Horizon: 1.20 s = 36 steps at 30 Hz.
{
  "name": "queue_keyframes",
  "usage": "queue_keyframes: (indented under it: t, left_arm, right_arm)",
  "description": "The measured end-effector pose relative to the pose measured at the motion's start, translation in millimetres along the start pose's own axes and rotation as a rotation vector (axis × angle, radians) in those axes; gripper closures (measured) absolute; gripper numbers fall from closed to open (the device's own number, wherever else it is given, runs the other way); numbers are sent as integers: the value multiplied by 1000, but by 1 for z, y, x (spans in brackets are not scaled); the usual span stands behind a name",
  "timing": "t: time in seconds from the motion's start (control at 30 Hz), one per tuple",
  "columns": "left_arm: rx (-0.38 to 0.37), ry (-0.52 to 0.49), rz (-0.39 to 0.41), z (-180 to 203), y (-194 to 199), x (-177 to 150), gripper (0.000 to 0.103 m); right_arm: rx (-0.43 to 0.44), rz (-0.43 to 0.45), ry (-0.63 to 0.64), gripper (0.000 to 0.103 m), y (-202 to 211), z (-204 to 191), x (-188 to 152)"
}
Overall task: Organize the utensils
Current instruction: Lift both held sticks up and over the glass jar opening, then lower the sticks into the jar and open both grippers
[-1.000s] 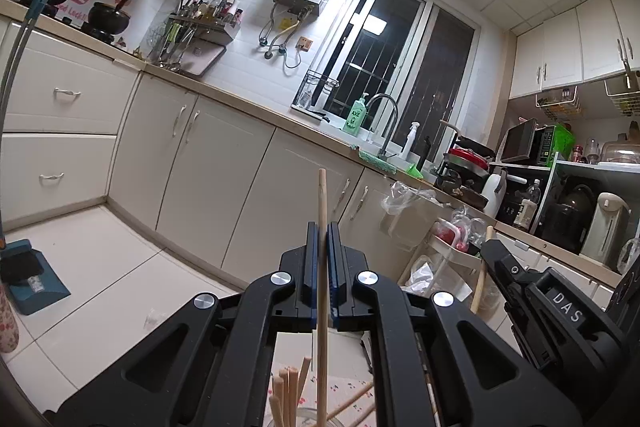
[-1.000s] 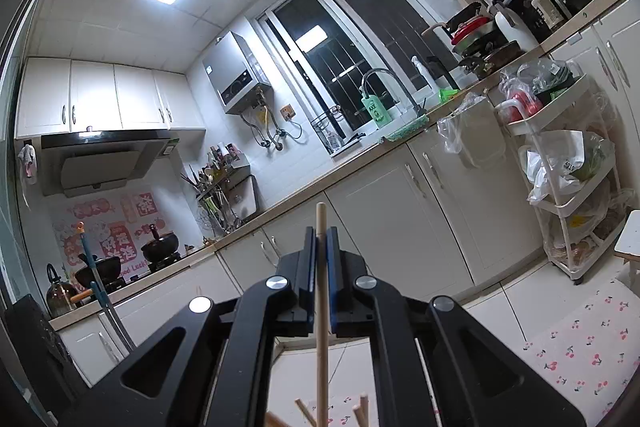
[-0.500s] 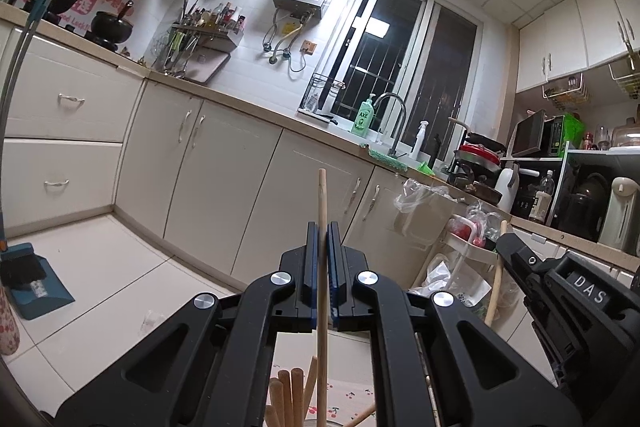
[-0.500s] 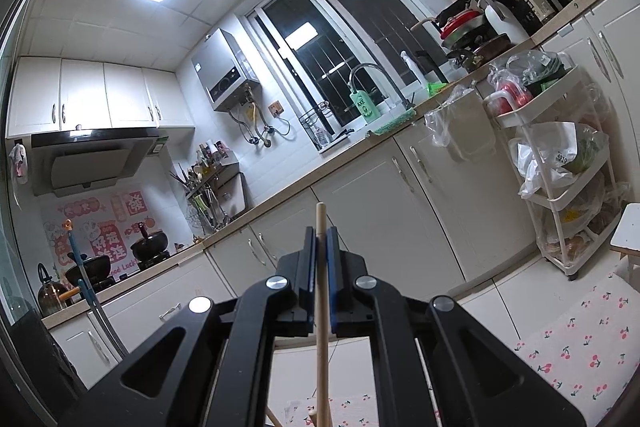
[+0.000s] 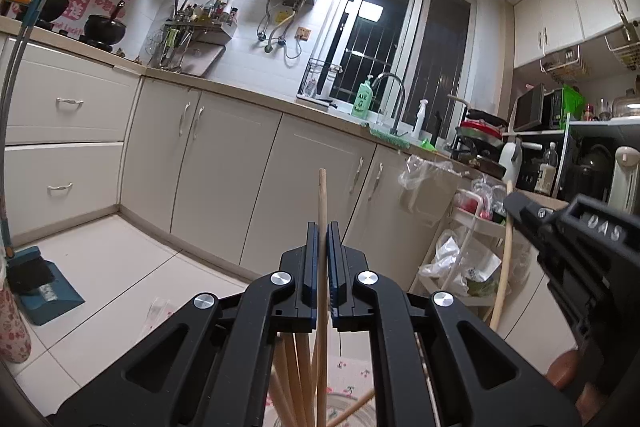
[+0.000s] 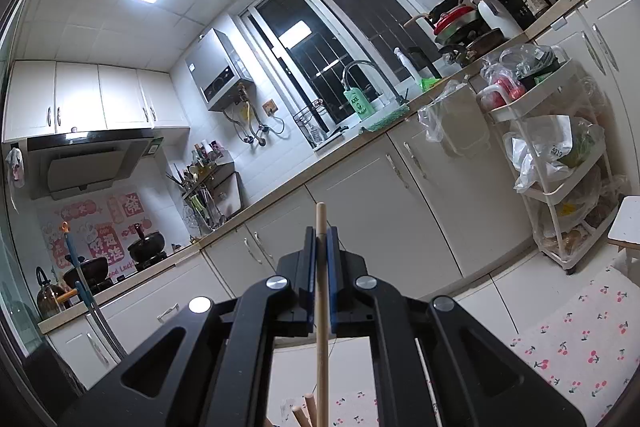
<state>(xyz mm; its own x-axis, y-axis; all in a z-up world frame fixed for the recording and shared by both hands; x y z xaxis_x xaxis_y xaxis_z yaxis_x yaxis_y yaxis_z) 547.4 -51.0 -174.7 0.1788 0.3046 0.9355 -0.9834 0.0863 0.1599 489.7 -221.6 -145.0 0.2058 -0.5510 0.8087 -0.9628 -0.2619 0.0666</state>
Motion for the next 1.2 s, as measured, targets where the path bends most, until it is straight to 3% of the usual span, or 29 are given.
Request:
queue_keyframes:
  t: [0.37, 0.63, 0.97, 1.2]
  left_arm:
    - [0, -36, -28, -2, 20, -2, 99]
    - [-39, -99, -60, 4, 33, -1, 98]
    - [-35, -89, -74, -21, 70, 10, 97]
    - [-97, -105, -113, -16, 66, 15, 96]
  right_arm:
    - [2, 3, 1, 97, 5, -3, 6]
    - [8, -4, 1, 97, 11, -10, 7]
    - [12, 2, -9, 97, 19, -19, 4]
    - [21, 22, 10, 97, 15, -34, 1]
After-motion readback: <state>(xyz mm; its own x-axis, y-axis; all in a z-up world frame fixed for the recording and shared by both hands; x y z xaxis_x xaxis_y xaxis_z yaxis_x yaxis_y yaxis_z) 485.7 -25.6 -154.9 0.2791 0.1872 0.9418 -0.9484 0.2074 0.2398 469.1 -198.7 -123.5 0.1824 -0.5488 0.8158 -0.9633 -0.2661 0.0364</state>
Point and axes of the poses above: each gripper's, at about its wrist camera, not at the fingertips, and y roughly against the way its jaws point, z to its right, x to its top, the point moved 3 cm from there along -y, roughly the way its jaws point, and after that the axes turned 3 degrees about -z, right-handed, at the moved point
